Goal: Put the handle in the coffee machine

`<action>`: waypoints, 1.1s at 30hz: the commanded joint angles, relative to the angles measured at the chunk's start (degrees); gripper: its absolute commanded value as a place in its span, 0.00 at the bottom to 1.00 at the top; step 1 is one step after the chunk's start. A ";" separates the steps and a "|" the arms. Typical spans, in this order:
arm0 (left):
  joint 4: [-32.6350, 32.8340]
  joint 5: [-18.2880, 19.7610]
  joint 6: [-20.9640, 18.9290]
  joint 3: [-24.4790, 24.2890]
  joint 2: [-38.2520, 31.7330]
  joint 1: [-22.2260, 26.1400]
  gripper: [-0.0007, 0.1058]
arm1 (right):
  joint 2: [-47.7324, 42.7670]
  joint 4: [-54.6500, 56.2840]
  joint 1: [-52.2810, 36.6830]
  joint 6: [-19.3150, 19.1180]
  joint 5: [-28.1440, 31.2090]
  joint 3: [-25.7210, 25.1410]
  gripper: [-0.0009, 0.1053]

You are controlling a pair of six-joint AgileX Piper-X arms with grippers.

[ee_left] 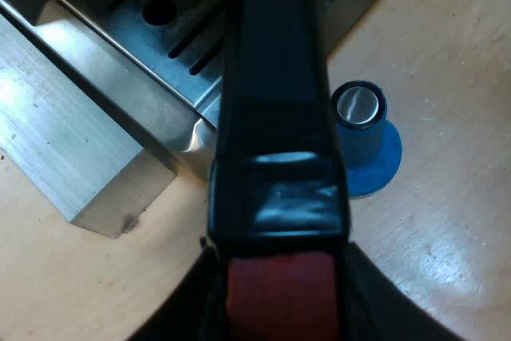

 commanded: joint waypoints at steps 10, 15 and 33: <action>-2.33 1.10 -0.09 -1.00 -0.65 0.02 0.01 | -0.10 -0.44 -0.12 -1.10 0.22 0.00 0.80; -2.33 1.10 -0.09 -1.00 -0.65 0.02 0.01 | -0.10 -0.44 -0.12 -1.10 0.36 0.00 0.80; -3.23 2.88 -0.21 -1.00 9.46 -4.17 0.01 | -0.10 -0.44 -0.12 -1.10 0.36 0.00 0.80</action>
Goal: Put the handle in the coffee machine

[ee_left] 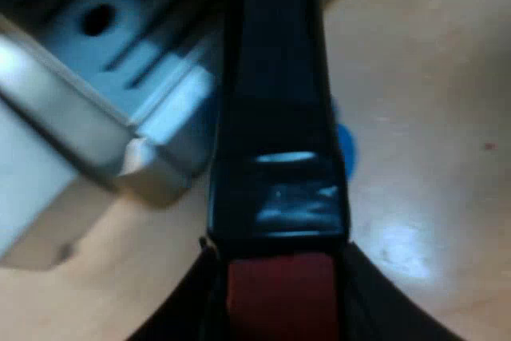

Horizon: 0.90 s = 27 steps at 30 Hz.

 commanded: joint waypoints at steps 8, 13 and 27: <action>-5.85 7.11 -0.21 1.87 8.88 1.63 0.01 | -0.10 -0.20 0.13 -0.91 3.08 0.24 0.80; -8.03 7.94 -0.21 4.91 0.18 5.21 0.01 | -0.10 -0.33 0.13 -0.91 3.48 0.27 0.80; -8.56 7.96 -0.21 5.01 -11.46 5.56 0.01 | -0.10 -0.33 0.13 -0.91 3.75 0.27 0.80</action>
